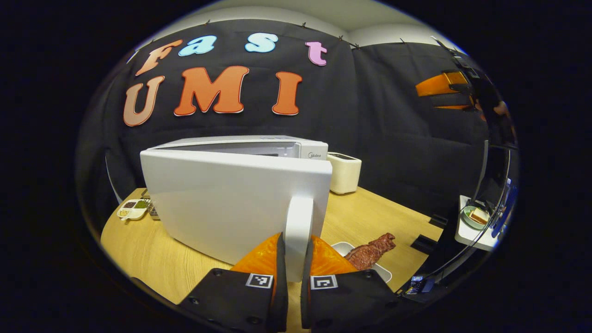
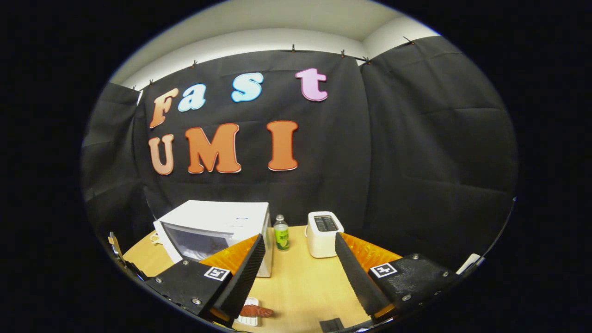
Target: Open the microwave oven with the left hand, put the food in, and close the microwave oven.
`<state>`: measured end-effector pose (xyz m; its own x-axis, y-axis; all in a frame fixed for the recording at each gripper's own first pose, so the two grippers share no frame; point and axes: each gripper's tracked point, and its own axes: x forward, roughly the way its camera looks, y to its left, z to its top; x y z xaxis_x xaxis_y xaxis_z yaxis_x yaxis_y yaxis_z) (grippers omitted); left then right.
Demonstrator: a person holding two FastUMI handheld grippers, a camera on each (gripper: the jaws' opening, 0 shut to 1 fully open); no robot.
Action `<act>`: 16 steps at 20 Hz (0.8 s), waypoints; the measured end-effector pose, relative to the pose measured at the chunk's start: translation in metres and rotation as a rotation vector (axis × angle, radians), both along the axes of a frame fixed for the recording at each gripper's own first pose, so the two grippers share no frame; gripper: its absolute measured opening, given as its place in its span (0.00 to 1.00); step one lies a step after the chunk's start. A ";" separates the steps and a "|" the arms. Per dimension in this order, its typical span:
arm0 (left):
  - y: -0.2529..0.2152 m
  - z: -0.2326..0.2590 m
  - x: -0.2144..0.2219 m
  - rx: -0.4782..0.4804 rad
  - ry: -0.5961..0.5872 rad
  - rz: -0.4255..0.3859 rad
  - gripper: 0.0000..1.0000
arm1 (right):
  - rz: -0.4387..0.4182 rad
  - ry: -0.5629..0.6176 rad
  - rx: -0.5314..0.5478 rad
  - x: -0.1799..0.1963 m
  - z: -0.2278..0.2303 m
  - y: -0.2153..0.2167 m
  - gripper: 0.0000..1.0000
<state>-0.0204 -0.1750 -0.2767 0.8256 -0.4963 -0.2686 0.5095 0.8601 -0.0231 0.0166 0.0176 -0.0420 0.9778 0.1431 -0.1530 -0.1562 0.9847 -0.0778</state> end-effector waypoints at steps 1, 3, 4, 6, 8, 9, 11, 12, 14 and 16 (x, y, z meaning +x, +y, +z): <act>0.010 0.000 -0.009 -0.005 0.001 -0.005 0.15 | 0.022 -0.002 0.002 -0.001 0.000 0.014 0.95; 0.031 0.002 -0.027 -0.012 0.018 0.003 0.16 | 0.060 -0.002 0.003 -0.005 -0.001 0.040 0.94; 0.041 0.003 -0.034 -0.011 0.018 0.010 0.16 | 0.074 -0.004 0.000 -0.007 0.000 0.051 0.94; 0.065 0.007 -0.044 0.012 0.007 0.028 0.16 | 0.096 -0.003 -0.004 -0.012 -0.002 0.071 0.95; 0.094 0.007 -0.055 0.012 0.002 0.070 0.16 | 0.123 0.002 0.004 -0.017 -0.003 0.095 0.94; 0.109 0.008 -0.058 0.006 -0.002 0.100 0.15 | 0.138 0.004 0.012 -0.020 -0.005 0.107 0.95; 0.146 0.010 -0.069 0.018 -0.014 0.175 0.18 | 0.174 0.015 0.024 -0.024 -0.010 0.135 0.94; 0.164 0.012 -0.076 0.009 -0.018 0.210 0.21 | 0.190 0.020 0.028 -0.027 -0.012 0.148 0.94; 0.203 0.017 -0.086 -0.015 -0.024 0.295 0.28 | 0.222 0.024 0.030 -0.033 -0.015 0.170 0.94; 0.240 0.022 -0.100 -0.003 -0.026 0.368 0.51 | 0.255 0.030 0.034 -0.038 -0.019 0.191 0.95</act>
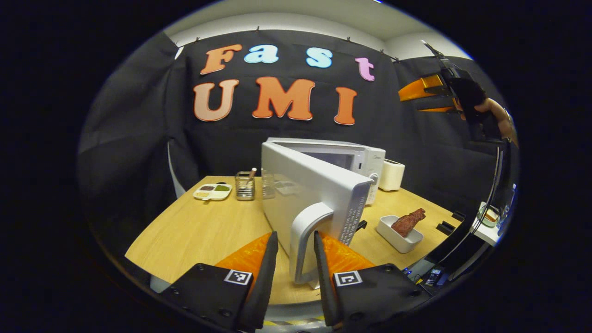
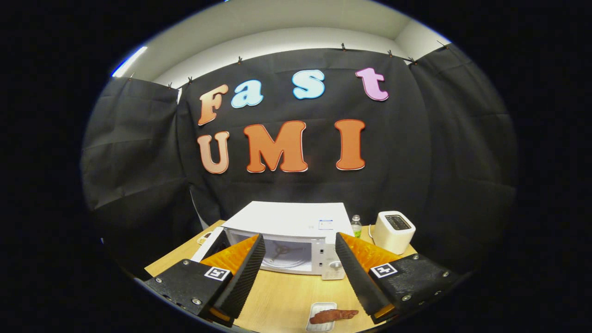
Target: Open the microwave oven with the left hand, put the food in, and close the microwave oven.
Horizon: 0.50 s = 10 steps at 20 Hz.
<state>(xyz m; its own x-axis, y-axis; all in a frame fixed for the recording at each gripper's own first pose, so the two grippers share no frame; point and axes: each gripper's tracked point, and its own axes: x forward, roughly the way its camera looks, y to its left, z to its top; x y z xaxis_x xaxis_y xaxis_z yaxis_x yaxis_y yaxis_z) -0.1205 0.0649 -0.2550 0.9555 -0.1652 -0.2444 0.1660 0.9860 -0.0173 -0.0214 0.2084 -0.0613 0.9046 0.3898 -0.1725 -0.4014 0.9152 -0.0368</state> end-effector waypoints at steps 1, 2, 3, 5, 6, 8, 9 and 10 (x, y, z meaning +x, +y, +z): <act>0.016 0.002 -0.008 0.020 -0.001 0.032 0.56 | 0.013 0.000 0.003 -0.002 -0.002 0.009 0.95; 0.031 0.005 -0.014 0.046 -0.007 0.061 0.54 | 0.022 0.000 0.007 -0.002 -0.003 0.015 0.95; 0.042 0.011 -0.019 0.073 -0.014 0.080 0.56 | 0.032 0.000 0.011 -0.002 -0.005 0.022 0.95; 0.060 0.021 -0.030 0.141 -0.023 0.103 0.65 | 0.048 -0.002 0.020 0.000 -0.008 0.033 0.94; 0.067 0.029 -0.032 0.156 -0.035 0.110 0.65 | 0.051 -0.003 0.028 0.002 -0.008 0.038 0.95; 0.074 0.047 -0.033 0.142 -0.051 0.122 0.65 | 0.054 -0.006 0.059 0.007 -0.007 0.042 0.95; 0.077 0.057 -0.030 0.133 -0.060 0.132 0.70 | 0.055 -0.013 0.069 0.009 -0.006 0.044 0.95; 0.080 0.063 -0.027 0.133 -0.069 0.143 0.66 | 0.046 -0.020 0.067 0.015 -0.006 0.040 0.95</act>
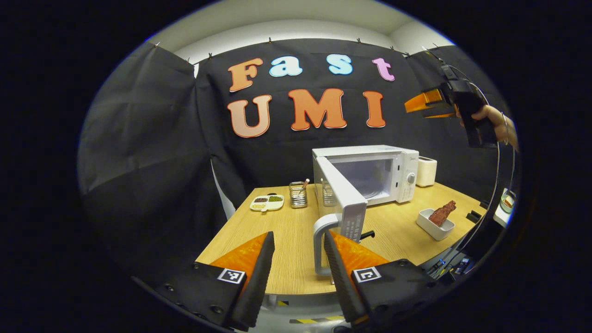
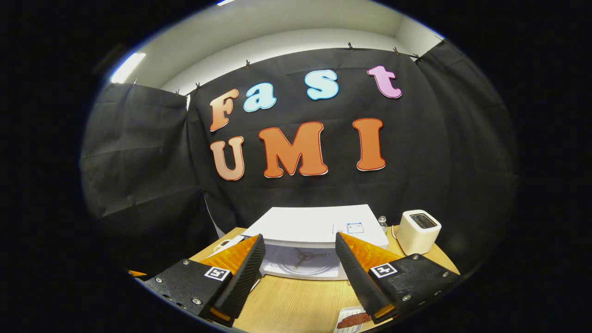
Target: Open the microwave oven with the left hand, put the food in, and close the microwave oven.
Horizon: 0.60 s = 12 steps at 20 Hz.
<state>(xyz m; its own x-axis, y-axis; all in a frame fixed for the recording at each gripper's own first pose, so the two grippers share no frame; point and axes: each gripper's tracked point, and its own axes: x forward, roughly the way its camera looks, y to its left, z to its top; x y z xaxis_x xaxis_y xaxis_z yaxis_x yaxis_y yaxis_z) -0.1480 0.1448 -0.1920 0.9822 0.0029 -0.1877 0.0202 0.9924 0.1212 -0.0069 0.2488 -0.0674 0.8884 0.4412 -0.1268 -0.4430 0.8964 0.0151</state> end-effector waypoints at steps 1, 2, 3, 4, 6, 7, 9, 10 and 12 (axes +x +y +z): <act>0.001 0.008 0.002 0.005 -0.010 0.008 0.65 | -0.015 -0.008 -0.001 0.007 -0.001 -0.006 0.94; 0.002 0.014 0.002 0.011 -0.017 0.018 0.68 | -0.023 -0.009 0.010 0.011 -0.002 -0.010 0.94; 0.001 0.018 0.003 0.009 -0.022 0.023 0.70 | -0.026 -0.006 0.028 0.015 -0.003 -0.014 0.95; -0.002 0.024 0.004 0.000 -0.028 0.024 0.65 | -0.029 0.001 0.048 0.019 -0.006 -0.018 0.95; -0.009 0.037 0.008 -0.009 -0.046 0.011 0.65 | -0.045 0.015 0.080 0.026 -0.015 -0.033 0.95; -0.012 0.043 0.011 -0.009 -0.052 0.002 0.70 | -0.062 0.022 0.090 0.029 -0.020 -0.042 0.94; -0.015 0.049 0.016 -0.017 -0.059 -0.006 0.70 | -0.109 0.036 0.106 0.033 -0.032 -0.064 0.94; -0.017 0.052 0.019 -0.035 -0.059 -0.012 0.70 | -0.130 0.037 0.112 0.036 -0.038 -0.075 0.94; -0.025 0.056 0.023 -0.076 -0.062 -0.028 0.70 | -0.184 0.045 0.123 0.037 -0.054 -0.100 0.94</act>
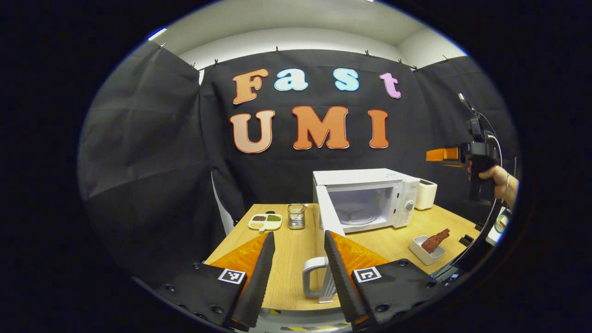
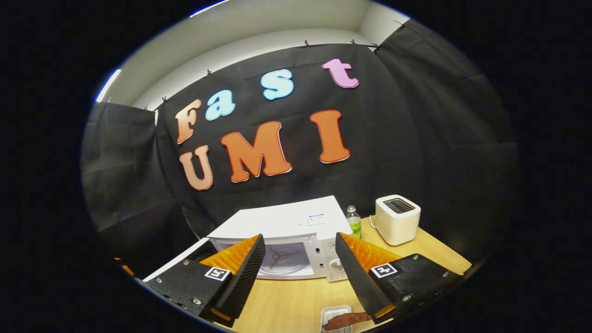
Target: Open the microwave oven with the left hand, put the food in, and close the microwave oven.
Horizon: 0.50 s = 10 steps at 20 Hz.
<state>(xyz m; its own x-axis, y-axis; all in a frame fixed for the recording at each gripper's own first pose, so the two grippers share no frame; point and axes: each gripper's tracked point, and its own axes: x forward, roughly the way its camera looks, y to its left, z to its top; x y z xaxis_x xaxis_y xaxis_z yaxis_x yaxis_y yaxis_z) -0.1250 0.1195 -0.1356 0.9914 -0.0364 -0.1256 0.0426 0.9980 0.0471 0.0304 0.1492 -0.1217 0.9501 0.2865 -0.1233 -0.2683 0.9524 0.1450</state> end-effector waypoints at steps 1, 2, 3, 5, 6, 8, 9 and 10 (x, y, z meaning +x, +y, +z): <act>-0.002 0.002 0.003 -0.011 -0.002 -0.005 0.65 | -0.025 0.006 0.010 0.001 -0.009 -0.012 0.94; -0.003 0.002 0.005 -0.015 -0.004 -0.009 0.70 | -0.054 0.020 0.019 0.001 -0.021 -0.025 0.94; -0.004 0.005 0.007 -0.019 -0.005 -0.011 0.65 | -0.082 0.035 0.026 0.001 -0.033 -0.037 0.94; -0.003 0.007 0.010 -0.016 -0.009 -0.010 0.70 | -0.137 0.078 0.041 0.000 -0.061 -0.060 0.94; -0.001 0.010 0.011 0.002 -0.025 0.002 0.66 | -0.156 0.093 0.048 -0.002 -0.076 -0.070 0.94; -0.002 0.012 0.013 0.007 -0.035 0.001 0.75 | -0.200 0.127 0.042 -0.004 -0.106 -0.087 0.94; -0.004 0.011 0.014 0.004 -0.030 0.000 0.65 | -0.217 0.155 0.047 -0.006 -0.122 -0.094 0.95; -0.004 0.009 0.015 0.001 -0.027 0.000 0.65 | -0.227 0.182 0.065 -0.006 -0.136 -0.098 0.94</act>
<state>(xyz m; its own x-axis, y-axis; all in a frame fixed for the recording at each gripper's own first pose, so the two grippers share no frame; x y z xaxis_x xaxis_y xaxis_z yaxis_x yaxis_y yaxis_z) -0.1104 0.1158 -0.1262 0.9944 -0.0367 -0.0987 0.0417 0.9979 0.0493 0.0249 0.0514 -0.2575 0.9549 0.0816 -0.2855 -0.0133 0.9723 0.2334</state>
